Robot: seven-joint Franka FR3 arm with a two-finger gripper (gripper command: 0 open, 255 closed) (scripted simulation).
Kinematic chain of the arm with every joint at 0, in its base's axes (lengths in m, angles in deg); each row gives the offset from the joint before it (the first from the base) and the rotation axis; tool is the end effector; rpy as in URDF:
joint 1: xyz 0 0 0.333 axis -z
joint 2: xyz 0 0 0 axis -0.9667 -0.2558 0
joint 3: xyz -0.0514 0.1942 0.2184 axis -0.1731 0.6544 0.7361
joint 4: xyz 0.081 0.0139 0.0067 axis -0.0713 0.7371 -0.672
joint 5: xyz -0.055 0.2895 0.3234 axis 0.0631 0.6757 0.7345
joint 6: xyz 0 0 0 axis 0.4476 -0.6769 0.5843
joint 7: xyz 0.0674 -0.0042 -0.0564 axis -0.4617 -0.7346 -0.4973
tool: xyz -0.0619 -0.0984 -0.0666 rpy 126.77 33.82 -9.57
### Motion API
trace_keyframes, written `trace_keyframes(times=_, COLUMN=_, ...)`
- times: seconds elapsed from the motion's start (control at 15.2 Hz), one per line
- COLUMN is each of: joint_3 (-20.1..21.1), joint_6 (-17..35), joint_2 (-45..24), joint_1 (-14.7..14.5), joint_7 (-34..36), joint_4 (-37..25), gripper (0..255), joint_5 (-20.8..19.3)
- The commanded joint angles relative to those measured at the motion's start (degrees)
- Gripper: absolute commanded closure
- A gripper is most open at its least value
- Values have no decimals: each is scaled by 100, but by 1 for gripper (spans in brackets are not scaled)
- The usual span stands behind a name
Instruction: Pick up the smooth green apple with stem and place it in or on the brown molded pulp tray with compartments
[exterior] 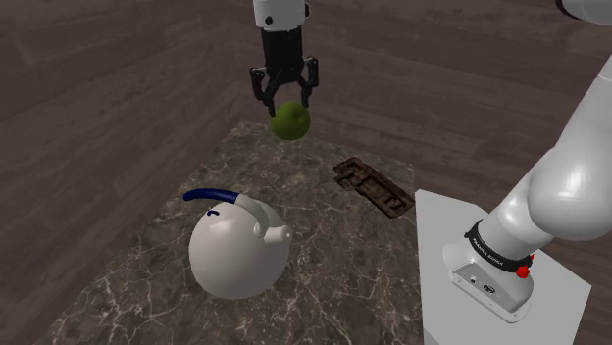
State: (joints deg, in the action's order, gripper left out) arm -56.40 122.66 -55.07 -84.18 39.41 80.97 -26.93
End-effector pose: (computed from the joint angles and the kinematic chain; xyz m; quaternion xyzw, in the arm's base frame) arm 0.5315 0.3523 0.4224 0.9918 -0.0926 -0.0733 0.0496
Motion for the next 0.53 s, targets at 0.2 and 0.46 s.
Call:
trace_keyframes(times=0.2, joint_3=-108, joint_6=216, joint_2=1261, joint_1=344, joint_7=-538, joint_4=1346, gripper=255, joint_5=487)
trace_keyframes(times=0.46, joint_3=-312, joint_6=229, joint_2=2234, joint_1=475, joint_7=-1011, joint_4=2256, gripper=255, joint_5=807)
